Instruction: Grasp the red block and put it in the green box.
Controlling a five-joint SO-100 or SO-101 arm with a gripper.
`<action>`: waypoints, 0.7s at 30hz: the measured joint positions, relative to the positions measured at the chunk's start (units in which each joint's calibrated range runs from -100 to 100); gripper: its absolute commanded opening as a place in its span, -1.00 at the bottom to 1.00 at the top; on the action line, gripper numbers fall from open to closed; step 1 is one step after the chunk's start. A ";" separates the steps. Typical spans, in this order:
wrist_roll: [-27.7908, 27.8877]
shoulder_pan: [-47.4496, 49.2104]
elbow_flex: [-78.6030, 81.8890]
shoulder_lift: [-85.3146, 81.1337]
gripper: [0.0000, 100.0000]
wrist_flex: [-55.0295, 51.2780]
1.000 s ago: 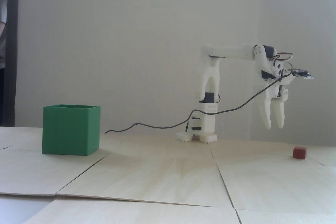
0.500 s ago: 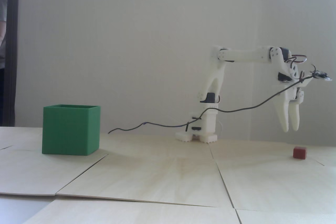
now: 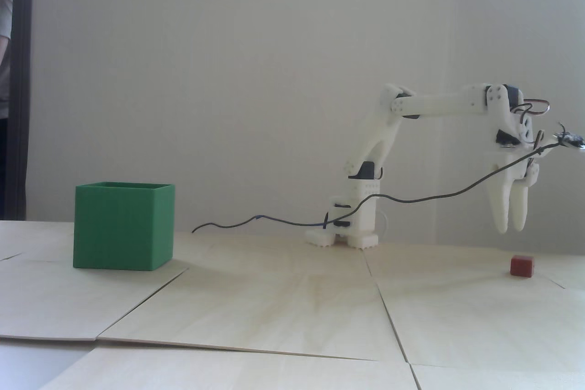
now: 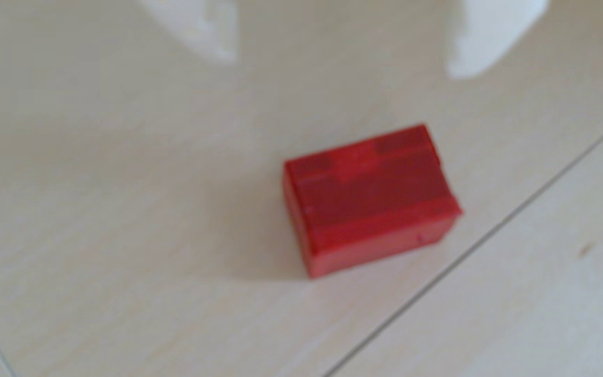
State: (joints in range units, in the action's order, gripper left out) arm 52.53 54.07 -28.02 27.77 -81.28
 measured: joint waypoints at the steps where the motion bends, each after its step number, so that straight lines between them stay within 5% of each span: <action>1: 0.00 0.00 -0.63 0.08 -0.59 -1.08; 9: 0.00 0.00 -4.57 0.08 -0.59 -11.31; 21: 0.00 -2.45 -4.66 0.08 -0.59 -12.73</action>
State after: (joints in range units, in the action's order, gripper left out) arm 52.53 51.62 -32.68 27.85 -94.01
